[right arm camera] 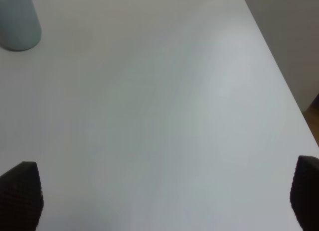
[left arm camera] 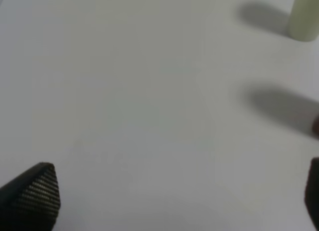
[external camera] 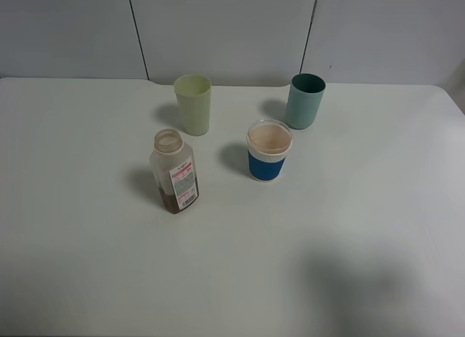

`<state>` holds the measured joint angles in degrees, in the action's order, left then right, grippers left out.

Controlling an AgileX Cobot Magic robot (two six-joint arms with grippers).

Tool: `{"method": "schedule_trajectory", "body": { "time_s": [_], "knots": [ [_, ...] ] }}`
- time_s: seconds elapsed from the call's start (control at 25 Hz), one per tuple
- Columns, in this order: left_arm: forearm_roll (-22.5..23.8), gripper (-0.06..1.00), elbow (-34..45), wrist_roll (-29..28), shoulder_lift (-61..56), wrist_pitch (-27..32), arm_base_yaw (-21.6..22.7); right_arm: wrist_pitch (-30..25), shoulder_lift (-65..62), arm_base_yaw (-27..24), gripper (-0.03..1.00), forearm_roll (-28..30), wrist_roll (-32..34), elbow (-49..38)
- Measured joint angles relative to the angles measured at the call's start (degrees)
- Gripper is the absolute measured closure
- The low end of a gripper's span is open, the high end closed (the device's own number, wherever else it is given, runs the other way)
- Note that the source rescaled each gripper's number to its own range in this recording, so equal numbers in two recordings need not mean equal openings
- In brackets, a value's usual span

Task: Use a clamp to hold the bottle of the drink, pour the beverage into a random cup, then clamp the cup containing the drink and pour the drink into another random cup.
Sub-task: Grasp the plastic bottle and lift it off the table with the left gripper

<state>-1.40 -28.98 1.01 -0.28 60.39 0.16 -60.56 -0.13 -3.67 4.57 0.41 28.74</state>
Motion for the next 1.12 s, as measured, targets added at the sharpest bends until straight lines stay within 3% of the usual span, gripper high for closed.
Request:
{"method": "schedule_trajectory", "body": {
  "time_s": [0.8,1.12],
  "knots": [
    [-0.1,-0.06,0.0,0.0,0.0,0.0,0.0,0.0,0.0,0.0,-0.03,0.0,0.0,0.0],
    [-6.4,-0.06,-0.3,0.0,2.3,-2.1,0.0,0.0,0.0,0.0,-0.03,0.0,0.0,0.0]
  ]
}}
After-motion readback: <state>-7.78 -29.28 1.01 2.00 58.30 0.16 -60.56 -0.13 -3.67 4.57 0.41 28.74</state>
